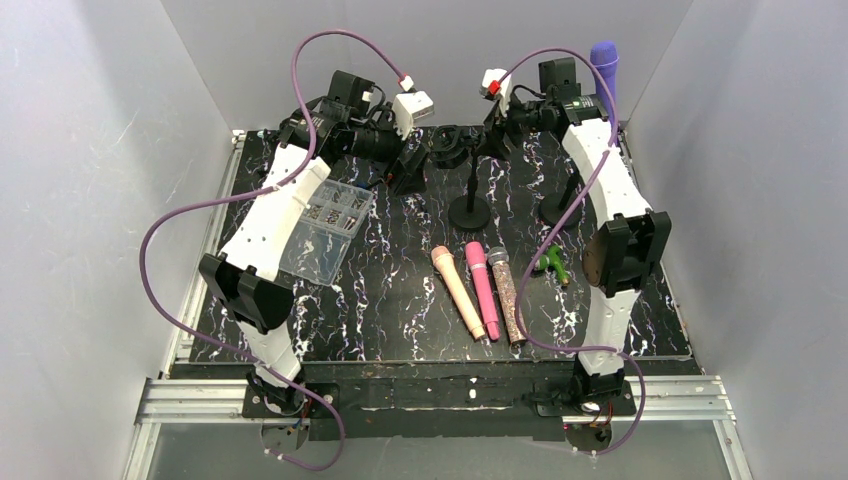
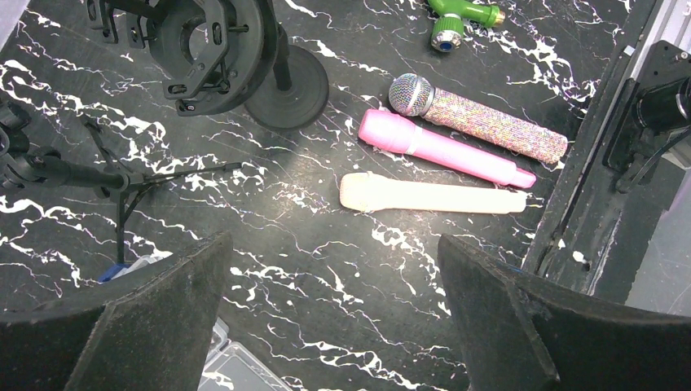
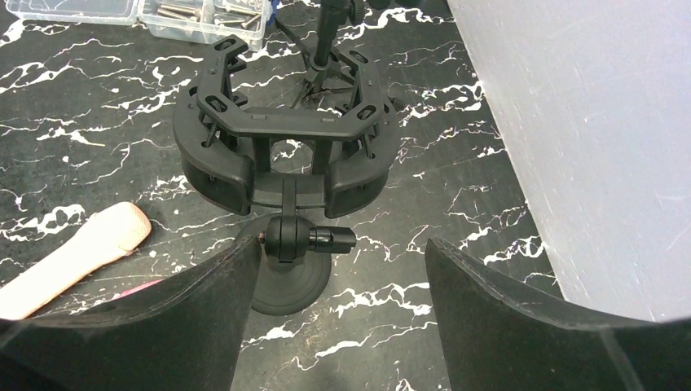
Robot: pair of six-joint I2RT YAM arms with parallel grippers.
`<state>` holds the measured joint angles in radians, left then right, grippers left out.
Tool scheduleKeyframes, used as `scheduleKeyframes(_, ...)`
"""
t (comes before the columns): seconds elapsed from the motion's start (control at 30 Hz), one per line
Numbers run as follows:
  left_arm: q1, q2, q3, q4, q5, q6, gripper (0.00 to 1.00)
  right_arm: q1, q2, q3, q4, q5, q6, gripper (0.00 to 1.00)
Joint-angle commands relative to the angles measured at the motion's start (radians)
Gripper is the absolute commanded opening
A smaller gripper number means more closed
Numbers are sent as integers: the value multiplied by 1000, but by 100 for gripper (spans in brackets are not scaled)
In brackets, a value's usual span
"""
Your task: Remove the microphone from the stand
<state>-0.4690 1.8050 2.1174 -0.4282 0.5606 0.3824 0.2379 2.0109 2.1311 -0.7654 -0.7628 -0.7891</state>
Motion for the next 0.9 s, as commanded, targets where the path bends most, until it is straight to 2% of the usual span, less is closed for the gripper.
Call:
scheduleKeyframes(0.0, -4, -33, -14, -53, 27, 12, 98, 12, 12, 39, -12, -37, -29, 82)
scheduleKeyframes(0.37, -3, -48, -34, -64, 21, 25, 98, 30, 42, 63, -5, -46, -30, 75)
scheduleKeyframes(0.5, -3, -51, -33, -69, 22, 29, 98, 31, 49, 54, -2, -52, -23, 69)
scheduleKeyframes(0.77, -3, -52, -35, -72, 24, 30, 98, 31, 22, -4, 4, -54, -32, 44)
scheduleKeyframes(0.87, -3, -55, -38, -72, 28, 29, 98, 31, 5, -29, 1, -51, -44, 25)
